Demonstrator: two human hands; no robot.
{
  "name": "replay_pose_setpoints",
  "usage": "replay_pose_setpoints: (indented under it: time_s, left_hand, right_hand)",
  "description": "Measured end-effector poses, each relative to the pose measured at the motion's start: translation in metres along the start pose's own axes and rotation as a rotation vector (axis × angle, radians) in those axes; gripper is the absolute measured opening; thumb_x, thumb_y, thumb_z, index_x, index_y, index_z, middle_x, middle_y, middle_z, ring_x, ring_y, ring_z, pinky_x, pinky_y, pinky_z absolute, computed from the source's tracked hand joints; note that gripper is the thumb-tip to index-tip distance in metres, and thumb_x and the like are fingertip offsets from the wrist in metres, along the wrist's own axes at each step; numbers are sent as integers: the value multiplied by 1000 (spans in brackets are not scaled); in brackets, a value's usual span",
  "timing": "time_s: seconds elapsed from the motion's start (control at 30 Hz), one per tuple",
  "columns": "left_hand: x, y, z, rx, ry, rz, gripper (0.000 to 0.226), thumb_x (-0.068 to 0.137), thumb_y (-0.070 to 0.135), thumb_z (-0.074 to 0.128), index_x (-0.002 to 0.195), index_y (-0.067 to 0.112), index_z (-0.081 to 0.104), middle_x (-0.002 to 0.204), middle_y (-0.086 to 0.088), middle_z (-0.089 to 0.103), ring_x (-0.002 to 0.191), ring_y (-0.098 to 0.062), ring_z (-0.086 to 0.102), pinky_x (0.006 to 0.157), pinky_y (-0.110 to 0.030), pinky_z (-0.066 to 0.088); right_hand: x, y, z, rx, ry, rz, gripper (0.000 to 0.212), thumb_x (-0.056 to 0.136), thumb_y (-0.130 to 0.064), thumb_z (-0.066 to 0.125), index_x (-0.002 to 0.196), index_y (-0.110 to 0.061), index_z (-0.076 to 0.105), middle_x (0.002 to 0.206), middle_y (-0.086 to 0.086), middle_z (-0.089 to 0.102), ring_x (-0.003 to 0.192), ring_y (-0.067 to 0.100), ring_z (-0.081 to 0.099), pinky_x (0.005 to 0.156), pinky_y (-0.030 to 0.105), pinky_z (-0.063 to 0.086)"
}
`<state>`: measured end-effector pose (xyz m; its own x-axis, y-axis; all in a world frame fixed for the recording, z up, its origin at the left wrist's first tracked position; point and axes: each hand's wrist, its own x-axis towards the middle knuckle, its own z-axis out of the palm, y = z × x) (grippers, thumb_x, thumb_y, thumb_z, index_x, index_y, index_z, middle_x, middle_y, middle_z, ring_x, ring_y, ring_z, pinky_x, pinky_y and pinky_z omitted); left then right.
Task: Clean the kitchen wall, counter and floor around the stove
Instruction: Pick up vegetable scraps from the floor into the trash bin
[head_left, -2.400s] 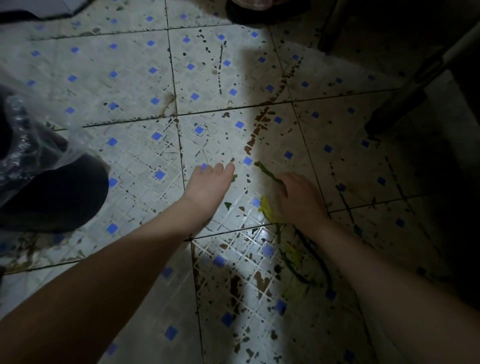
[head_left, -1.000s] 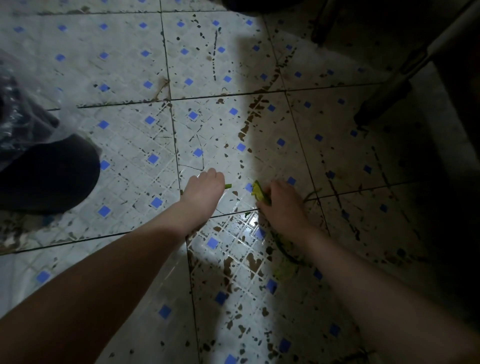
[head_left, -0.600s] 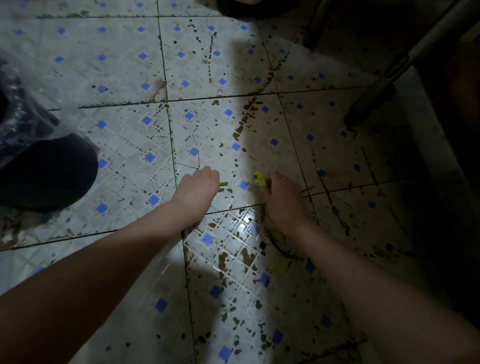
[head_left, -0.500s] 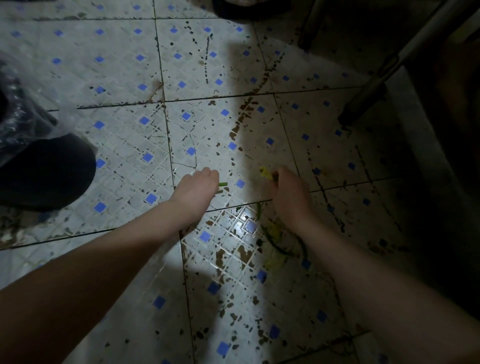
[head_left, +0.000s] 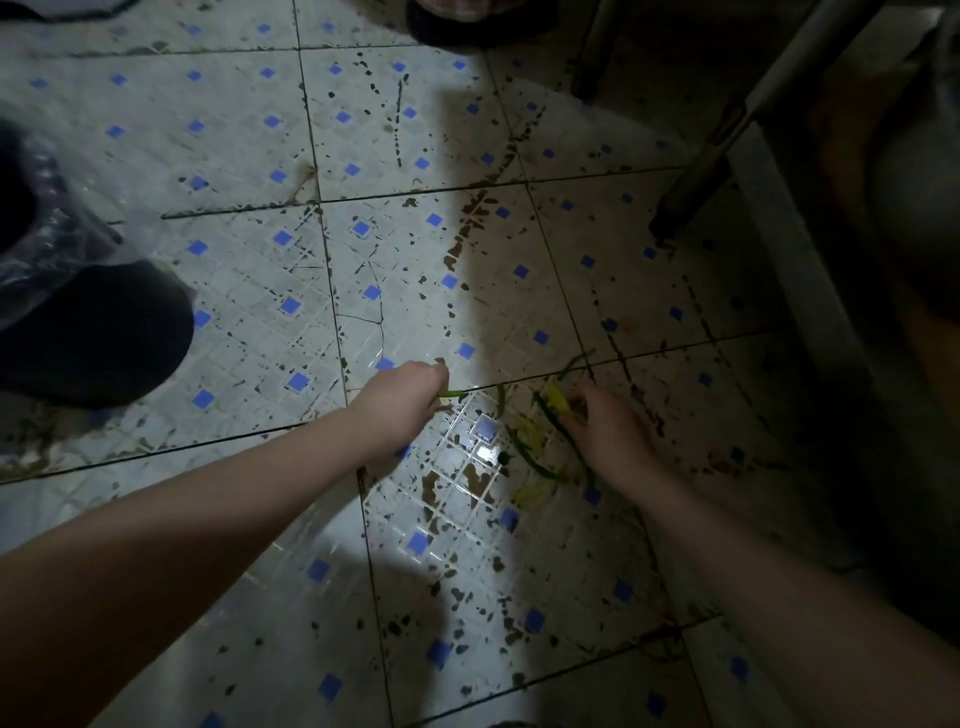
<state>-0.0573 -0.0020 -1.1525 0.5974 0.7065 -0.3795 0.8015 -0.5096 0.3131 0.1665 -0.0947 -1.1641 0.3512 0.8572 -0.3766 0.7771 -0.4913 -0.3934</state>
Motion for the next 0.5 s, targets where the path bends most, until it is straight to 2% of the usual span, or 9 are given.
replay_pose_setpoints:
  time_s: [0.1, 0.27, 0.5]
  left_hand:
    - [-4, 7, 7, -19, -17, 22, 12, 95, 13, 49, 98, 5, 57, 94, -12, 61, 82, -28, 59, 71, -40, 51]
    - [-6, 18, 13, -36, -30, 28, 15, 94, 9, 47, 102, 6, 59, 100, -12, 60, 88, -28, 59, 76, -40, 51]
    - [-4, 33, 15, -79, -53, 39, 15, 93, 8, 52, 104, 8, 61, 103, -12, 61, 92, -30, 60, 79, -40, 52]
  right_hand:
    - [-5, 2, 6, 2, -9, -6, 20, 92, -25, 58, 111, -21, 57, 107, 1, 64, 93, 20, 60, 72, 28, 44]
    - [-7, 6, 14, -86, -41, 38, 24, 93, -28, 55, 113, -15, 56, 111, 7, 62, 98, 27, 59, 76, 32, 46]
    - [-3, 4, 17, -170, -86, 49, 20, 96, -27, 48, 104, -10, 57, 104, 11, 61, 90, 27, 59, 67, 29, 41]
